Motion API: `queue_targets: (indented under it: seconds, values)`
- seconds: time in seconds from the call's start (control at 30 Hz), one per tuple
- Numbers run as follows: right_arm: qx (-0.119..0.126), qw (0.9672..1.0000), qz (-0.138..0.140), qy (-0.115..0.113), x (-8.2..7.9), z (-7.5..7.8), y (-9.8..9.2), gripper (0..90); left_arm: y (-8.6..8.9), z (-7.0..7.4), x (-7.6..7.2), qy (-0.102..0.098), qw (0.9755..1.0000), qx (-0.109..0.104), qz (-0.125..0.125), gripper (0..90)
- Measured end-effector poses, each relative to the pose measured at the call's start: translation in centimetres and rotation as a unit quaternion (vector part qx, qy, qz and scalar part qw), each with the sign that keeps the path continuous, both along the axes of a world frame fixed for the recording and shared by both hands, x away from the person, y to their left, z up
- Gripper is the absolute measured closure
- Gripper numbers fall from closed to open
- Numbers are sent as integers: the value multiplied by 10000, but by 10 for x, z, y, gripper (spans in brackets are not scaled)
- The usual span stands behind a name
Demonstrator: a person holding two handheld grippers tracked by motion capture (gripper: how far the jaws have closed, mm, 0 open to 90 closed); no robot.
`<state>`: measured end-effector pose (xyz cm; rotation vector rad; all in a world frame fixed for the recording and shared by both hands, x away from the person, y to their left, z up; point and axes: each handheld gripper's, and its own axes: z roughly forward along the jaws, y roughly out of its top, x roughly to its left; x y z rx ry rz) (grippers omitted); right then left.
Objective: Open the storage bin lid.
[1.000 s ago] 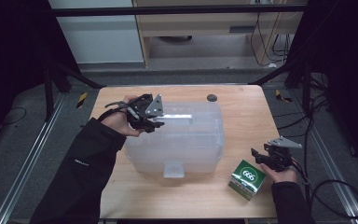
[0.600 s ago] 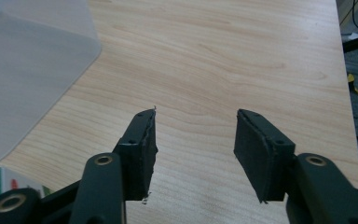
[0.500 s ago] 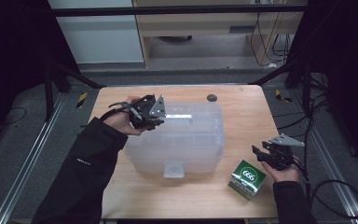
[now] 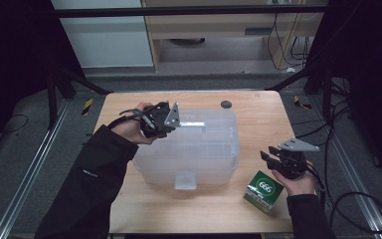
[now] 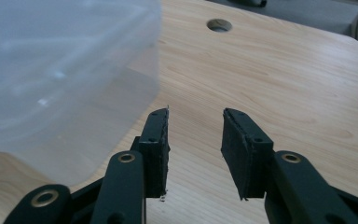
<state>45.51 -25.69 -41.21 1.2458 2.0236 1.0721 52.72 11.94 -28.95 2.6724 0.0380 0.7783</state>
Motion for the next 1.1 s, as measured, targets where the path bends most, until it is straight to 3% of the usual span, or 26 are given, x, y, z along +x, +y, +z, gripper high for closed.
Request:
queue_targets:
  seconds: [0.23, 0.73, 1.1]
  values:
    - [143, 9994, 321, 48, -4, 10, 18, 683, -2, 0, -3, -64, 9999, 63, 87, 730]
    - [275, 9980, 524, 201, -6, 7, 32, 871, -3, 1, -3, -161, 9997, 38, 162, 726]
    - [371, 9964, 709, 267, -7, 4, 38, 891, -2, 4, -1, -248, 9993, -87, 257, 720]
